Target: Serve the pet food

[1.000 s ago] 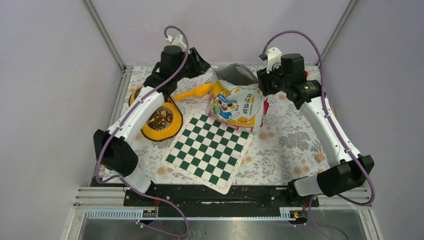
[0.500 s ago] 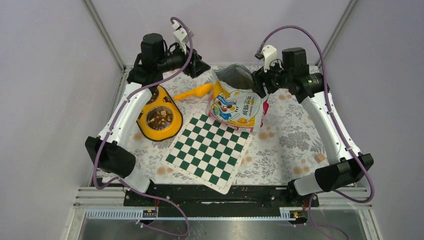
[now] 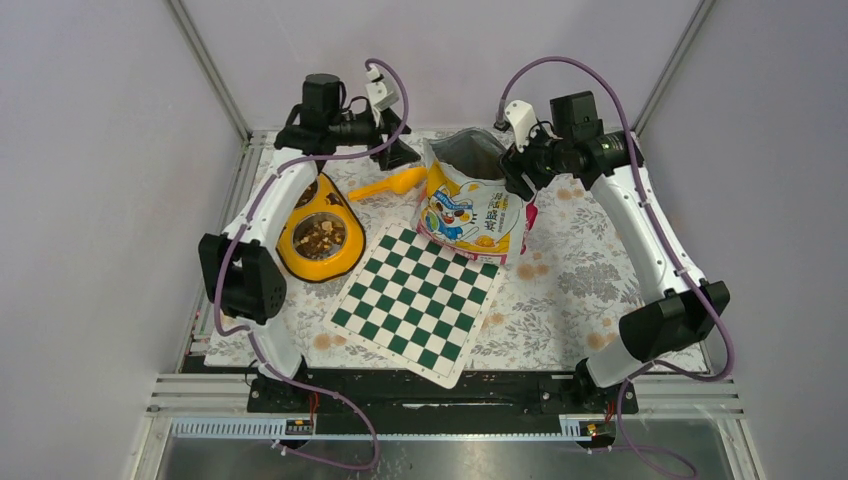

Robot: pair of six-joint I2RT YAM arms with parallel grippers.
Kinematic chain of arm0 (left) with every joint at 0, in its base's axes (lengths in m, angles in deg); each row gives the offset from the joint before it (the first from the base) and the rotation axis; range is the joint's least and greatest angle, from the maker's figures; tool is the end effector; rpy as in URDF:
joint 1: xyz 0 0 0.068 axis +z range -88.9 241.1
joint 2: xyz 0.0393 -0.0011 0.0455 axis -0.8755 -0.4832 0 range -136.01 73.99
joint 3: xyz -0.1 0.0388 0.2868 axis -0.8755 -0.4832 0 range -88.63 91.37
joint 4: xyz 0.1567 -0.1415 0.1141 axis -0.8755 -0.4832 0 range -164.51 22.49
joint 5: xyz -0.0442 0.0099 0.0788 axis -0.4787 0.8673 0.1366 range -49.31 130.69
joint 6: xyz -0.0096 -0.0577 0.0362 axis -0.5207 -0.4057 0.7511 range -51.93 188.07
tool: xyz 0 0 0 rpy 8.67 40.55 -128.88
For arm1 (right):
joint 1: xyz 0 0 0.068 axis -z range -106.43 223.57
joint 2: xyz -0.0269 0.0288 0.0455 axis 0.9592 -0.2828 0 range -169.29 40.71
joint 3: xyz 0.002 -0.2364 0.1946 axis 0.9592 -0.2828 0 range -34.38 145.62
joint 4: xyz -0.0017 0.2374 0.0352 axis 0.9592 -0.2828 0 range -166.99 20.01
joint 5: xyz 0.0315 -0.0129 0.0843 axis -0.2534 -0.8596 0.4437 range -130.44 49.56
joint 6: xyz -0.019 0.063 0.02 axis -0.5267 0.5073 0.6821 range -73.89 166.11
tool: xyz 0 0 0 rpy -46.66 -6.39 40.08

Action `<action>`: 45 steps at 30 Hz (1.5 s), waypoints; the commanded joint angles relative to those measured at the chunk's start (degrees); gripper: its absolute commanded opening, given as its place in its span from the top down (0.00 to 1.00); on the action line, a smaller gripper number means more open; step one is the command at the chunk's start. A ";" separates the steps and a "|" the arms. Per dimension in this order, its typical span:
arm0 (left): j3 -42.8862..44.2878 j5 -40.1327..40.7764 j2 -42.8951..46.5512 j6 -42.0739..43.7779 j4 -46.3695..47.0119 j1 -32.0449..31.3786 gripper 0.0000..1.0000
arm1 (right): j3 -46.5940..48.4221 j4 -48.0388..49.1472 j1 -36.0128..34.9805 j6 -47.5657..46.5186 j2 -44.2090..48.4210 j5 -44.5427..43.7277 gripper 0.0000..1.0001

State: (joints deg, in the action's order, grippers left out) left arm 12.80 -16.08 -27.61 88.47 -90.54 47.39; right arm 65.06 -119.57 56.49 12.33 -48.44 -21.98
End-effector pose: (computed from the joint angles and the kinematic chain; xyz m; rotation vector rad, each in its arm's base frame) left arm 0.3756 -0.1396 0.4239 1.1229 1.5081 -0.8874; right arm 0.3020 0.1113 0.4303 -1.1057 1.9282 0.2039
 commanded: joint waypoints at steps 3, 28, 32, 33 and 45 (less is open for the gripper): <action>4.75 -4.19 -3.25 5.94 5.51 -2.43 0.25 | 4.76 -3.66 1.37 -3.94 -2.92 0.35 0.27; 7.87 -1.59 -9.75 16.33 -0.28 -4.98 0.89 | 2.61 -0.02 1.48 -2.71 -3.79 0.91 0.77; 10.34 6.99 -6.89 25.02 -8.78 -4.15 1.00 | 5.74 2.07 1.82 -2.34 -1.85 -4.05 0.97; 10.44 7.89 -5.94 26.01 -9.66 -3.67 1.00 | 6.64 2.41 1.91 -2.20 -1.39 -4.66 1.00; 7.24 24.90 4.63 34.37 -5.52 -2.66 1.00 | -2.11 23.45 2.07 -6.10 11.52 -17.49 1.00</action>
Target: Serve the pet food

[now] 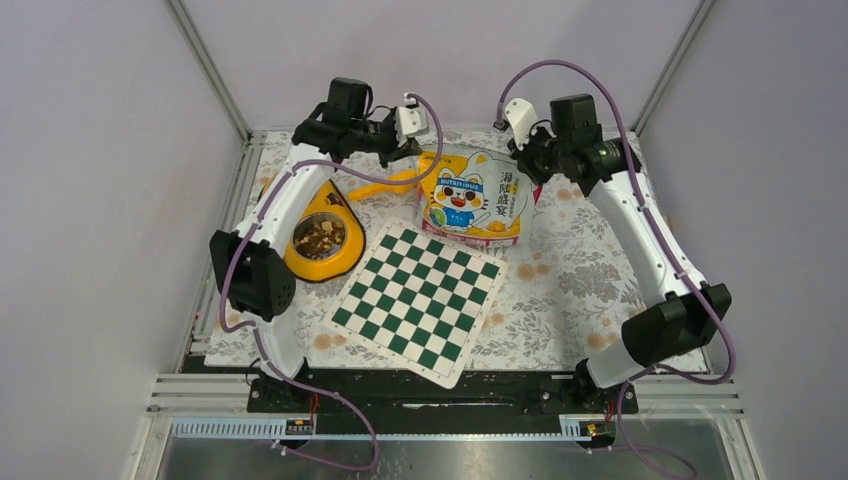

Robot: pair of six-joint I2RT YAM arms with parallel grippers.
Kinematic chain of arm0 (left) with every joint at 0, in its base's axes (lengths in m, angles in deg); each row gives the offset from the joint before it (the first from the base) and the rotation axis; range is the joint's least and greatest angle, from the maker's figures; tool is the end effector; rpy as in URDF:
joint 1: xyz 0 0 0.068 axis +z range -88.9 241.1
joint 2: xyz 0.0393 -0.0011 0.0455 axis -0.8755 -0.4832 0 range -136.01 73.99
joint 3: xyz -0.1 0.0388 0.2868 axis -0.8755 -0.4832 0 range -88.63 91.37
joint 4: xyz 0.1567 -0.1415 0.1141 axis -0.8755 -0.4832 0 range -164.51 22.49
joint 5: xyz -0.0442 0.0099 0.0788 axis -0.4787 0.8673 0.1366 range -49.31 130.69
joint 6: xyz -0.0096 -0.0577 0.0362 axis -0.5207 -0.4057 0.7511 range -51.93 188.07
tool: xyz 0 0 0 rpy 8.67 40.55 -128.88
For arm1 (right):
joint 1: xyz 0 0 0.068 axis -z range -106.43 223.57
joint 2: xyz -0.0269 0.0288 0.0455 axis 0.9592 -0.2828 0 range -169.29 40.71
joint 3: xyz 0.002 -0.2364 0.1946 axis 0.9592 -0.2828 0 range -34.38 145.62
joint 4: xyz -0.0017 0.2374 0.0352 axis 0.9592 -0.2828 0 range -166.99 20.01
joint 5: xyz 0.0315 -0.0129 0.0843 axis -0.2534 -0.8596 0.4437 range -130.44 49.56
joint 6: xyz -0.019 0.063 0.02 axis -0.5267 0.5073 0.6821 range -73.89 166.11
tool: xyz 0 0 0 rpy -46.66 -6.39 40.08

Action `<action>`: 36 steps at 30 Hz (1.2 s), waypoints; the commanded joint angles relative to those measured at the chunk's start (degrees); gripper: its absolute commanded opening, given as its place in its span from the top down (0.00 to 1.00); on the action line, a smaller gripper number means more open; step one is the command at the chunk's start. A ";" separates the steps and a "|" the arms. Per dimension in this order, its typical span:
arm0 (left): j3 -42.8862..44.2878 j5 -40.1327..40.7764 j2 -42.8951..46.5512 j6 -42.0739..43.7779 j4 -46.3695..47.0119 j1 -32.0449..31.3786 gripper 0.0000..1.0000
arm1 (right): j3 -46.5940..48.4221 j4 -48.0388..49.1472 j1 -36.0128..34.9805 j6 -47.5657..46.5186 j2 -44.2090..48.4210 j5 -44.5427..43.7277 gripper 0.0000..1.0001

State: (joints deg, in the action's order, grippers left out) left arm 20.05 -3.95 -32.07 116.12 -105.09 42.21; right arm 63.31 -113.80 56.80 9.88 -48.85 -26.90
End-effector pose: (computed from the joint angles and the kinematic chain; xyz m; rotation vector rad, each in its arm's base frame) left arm 0.3795 -0.1712 0.4052 1.4493 1.4219 -0.5285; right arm 0.3151 0.1086 0.4280 -1.0867 1.8834 0.0659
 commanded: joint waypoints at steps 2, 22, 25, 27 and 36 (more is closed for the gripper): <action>-5.21 16.12 11.31 7.88 12.52 1.83 1.00 | -4.16 21.21 1.75 -4.38 13.90 -13.26 1.00; -29.38 28.53 17.42 7.53 28.85 -5.36 0.77 | -15.98 17.93 1.84 0.38 12.97 -0.61 0.90; -24.55 20.43 16.67 0.04 28.77 -5.53 0.58 | -10.28 14.17 1.77 5.79 12.35 8.96 0.63; -22.42 15.63 16.01 -4.06 29.60 -5.62 0.49 | -9.25 14.03 1.79 8.82 12.34 11.95 0.47; -13.86 5.72 11.49 -8.92 25.47 -7.18 0.35 | -3.84 11.66 1.75 17.93 9.65 16.92 0.35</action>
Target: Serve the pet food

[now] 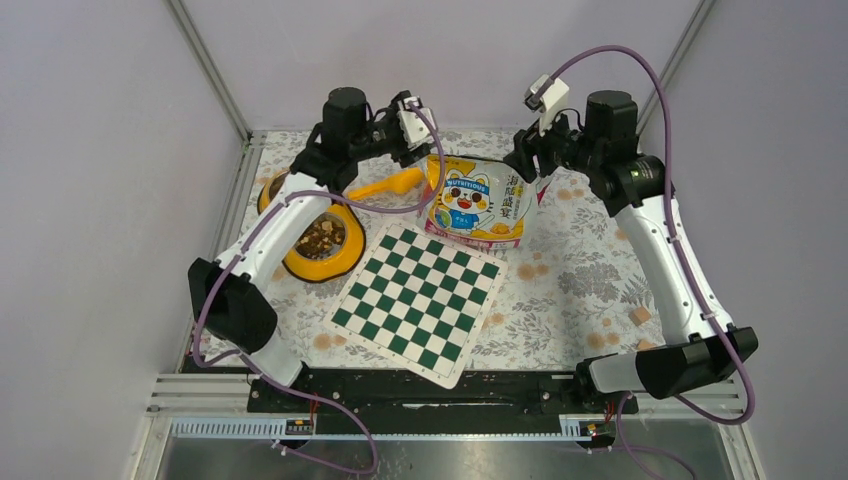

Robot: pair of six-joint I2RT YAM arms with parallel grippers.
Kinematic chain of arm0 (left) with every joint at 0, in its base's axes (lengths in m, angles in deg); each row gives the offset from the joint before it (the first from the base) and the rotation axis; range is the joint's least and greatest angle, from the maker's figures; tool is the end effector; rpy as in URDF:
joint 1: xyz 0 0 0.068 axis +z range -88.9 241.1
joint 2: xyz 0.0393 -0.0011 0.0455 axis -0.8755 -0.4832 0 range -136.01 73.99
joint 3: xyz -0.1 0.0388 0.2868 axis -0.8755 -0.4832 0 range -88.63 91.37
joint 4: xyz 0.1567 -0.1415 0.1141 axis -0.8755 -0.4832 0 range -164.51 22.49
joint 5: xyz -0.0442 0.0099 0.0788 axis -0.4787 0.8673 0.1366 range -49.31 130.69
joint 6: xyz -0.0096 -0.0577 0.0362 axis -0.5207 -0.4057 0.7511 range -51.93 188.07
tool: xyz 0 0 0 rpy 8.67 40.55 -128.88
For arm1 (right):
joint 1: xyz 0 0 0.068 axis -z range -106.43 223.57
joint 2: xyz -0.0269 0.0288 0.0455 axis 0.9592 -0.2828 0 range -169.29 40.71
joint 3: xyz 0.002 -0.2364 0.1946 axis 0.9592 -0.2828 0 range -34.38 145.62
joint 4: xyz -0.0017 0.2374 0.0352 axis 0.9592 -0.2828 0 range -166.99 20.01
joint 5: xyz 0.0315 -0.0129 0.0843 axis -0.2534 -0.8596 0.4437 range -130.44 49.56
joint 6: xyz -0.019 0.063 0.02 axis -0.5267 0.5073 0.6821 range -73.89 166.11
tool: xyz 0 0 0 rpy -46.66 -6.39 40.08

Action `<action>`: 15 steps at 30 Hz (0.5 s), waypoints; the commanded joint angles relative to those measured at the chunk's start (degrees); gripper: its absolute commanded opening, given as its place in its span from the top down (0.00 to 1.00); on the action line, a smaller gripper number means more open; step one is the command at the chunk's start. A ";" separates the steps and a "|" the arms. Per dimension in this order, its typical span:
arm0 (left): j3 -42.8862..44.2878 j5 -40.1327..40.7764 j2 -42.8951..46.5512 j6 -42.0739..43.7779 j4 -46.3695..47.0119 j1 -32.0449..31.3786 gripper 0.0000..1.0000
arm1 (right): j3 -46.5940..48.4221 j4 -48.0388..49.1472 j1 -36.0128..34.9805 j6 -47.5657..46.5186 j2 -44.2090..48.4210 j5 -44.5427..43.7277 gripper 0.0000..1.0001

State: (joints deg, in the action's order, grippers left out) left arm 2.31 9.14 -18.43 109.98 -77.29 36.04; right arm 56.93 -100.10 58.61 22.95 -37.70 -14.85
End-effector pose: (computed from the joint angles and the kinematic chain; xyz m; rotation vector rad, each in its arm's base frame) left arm 0.3273 -0.1853 0.4421 1.2671 1.2008 -0.2708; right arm 0.2659 0.0960 0.4772 -0.8858 1.6272 0.3178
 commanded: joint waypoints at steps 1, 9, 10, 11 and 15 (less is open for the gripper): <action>4.65 -8.34 -2.78 -2.67 -3.22 -1.37 0.35 | 2.60 -2.06 -0.07 4.43 -2.13 5.19 0.34; 7.34 -11.77 -5.77 -5.13 -6.68 -3.42 0.26 | 3.37 -3.62 -0.15 -7.21 -7.31 8.88 0.33; 7.61 -11.78 -6.15 -5.17 -7.06 -3.64 0.25 | 4.34 -4.22 -0.16 -7.97 -8.47 8.03 0.33; 7.78 -11.59 -6.52 -4.98 -7.46 -3.90 0.24 | 4.81 -4.60 -0.16 -8.74 -9.42 7.35 0.34; 9.32 -9.62 -8.75 -3.26 -7.86 -5.25 0.24 | 5.83 -5.69 -0.24 -11.50 -12.56 6.83 0.39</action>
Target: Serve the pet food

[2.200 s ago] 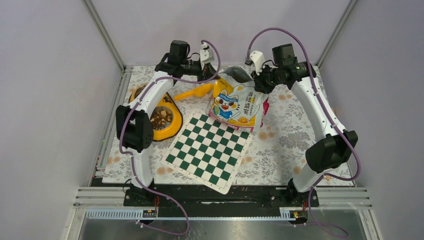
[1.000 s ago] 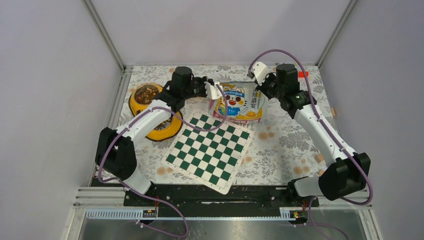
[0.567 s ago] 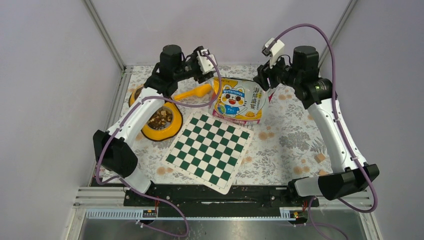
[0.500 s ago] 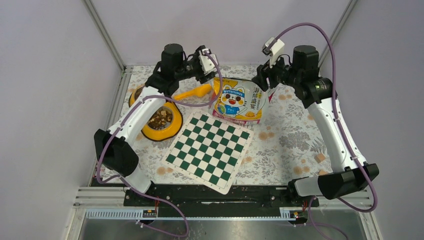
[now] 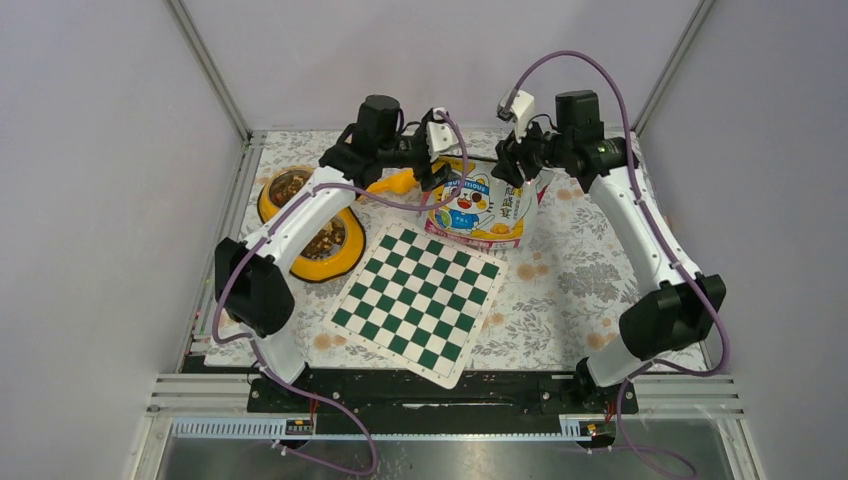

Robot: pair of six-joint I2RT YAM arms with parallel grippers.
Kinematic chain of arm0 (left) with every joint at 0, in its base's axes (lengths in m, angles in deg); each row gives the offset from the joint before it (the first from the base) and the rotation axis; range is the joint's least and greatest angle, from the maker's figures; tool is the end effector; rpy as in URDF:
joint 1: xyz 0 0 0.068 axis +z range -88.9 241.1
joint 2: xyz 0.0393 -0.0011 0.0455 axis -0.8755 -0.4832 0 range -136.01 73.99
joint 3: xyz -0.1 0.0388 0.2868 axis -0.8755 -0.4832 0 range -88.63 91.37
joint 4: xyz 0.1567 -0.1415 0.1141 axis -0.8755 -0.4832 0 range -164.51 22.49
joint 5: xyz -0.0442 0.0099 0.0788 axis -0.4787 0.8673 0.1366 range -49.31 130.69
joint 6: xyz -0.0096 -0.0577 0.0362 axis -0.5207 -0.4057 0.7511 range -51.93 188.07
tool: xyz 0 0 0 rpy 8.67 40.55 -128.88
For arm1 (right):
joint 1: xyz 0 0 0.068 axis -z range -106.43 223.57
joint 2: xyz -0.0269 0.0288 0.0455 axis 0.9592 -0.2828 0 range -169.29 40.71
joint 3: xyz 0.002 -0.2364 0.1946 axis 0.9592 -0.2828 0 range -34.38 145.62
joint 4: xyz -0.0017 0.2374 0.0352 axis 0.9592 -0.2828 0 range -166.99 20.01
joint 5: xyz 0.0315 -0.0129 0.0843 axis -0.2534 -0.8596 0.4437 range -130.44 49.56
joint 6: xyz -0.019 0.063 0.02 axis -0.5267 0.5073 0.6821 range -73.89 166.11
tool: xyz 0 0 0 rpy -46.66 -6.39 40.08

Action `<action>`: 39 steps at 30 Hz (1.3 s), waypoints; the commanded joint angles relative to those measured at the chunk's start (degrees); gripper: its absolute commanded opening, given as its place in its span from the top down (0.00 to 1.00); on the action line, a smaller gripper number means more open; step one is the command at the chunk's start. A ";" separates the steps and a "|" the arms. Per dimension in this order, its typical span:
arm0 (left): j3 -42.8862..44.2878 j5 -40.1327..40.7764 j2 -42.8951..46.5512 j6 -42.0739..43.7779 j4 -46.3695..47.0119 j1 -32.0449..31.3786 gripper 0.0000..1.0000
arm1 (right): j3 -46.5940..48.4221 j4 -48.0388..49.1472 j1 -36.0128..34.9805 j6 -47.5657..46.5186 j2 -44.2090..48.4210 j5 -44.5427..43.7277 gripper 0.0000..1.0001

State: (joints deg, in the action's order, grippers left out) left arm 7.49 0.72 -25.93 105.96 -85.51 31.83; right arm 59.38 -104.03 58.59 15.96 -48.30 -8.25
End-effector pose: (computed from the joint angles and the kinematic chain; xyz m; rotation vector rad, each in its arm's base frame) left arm 0.3358 -0.2293 0.4092 1.3988 1.2855 -0.5752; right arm 0.3176 0.1157 0.4308 -1.0762 1.7119 0.4163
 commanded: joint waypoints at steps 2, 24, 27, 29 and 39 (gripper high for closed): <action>4.75 0.31 -2.42 0.37 1.93 -1.61 0.25 | 5.56 -4.24 -0.22 -5.51 -3.98 1.36 0.44; 7.00 6.36 -6.49 4.28 0.30 -2.44 1.00 | 7.07 -10.41 -2.51 -17.59 -6.73 -7.40 0.77; 7.11 6.25 -6.52 4.60 -0.40 -2.45 1.00 | 9.11 -12.83 -2.51 -19.06 -7.65 -7.80 0.81; 7.23 6.24 -6.39 4.96 -0.89 -2.45 1.00 | 10.97 -14.26 -2.57 -19.37 -8.41 -7.77 0.85; 8.84 4.73 -6.74 3.48 -1.77 -2.44 0.87 | 17.97 -17.29 -2.66 -14.86 -12.16 -0.93 0.87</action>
State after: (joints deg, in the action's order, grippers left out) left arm 12.80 6.06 -31.98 110.33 -87.80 29.47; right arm 72.86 -120.01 56.43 -1.86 -59.45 -13.78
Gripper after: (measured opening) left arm 0.103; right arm 0.048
